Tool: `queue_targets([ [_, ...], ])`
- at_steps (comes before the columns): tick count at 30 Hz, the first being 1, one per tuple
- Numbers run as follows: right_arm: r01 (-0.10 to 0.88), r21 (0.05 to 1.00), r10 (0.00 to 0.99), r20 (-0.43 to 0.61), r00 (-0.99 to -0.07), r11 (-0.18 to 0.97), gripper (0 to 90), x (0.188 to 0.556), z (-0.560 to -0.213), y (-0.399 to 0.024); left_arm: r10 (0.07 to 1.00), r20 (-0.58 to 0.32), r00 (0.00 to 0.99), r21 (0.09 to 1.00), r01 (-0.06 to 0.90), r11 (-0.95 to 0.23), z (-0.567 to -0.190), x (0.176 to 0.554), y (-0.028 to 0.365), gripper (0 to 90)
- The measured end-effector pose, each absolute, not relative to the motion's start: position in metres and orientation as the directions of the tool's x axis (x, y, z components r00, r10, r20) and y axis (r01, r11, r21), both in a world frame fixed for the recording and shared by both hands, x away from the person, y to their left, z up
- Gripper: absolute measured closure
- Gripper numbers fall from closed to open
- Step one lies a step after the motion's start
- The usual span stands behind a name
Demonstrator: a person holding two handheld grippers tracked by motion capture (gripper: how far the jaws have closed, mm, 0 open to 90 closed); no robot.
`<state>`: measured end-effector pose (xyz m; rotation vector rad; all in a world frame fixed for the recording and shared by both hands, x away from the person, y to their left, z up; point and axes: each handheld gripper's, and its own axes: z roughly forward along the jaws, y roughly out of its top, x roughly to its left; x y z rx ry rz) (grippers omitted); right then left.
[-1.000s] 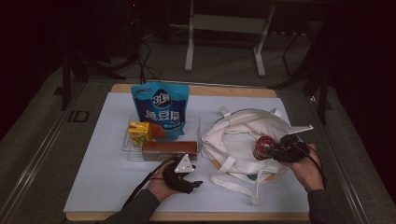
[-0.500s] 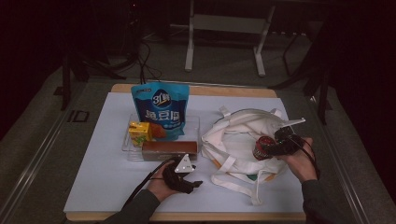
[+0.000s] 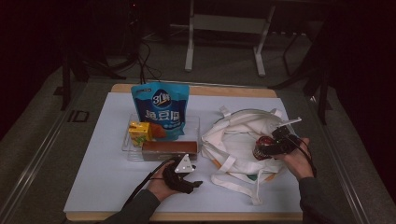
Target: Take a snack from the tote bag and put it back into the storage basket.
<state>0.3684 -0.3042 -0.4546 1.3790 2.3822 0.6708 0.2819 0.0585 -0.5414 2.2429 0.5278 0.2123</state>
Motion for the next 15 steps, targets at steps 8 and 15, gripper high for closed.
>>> queue_targets([
  [8, 0.745, 0.499, 0.869, -0.035, -0.493, 0.443, 24.3, 0.372, -0.469, -0.302, 0.437, -0.018, 0.899, 0.748, 0.303, -0.591, -0.541, 0.282, 0.059, 36.4],
  [15, 0.748, 0.490, 0.870, -0.047, -0.490, 0.448, 24.9, 0.373, -0.474, -0.300, 0.438, -0.018, 0.899, 0.748, 0.303, -0.590, -0.541, 0.282, 0.058, 36.4],
])
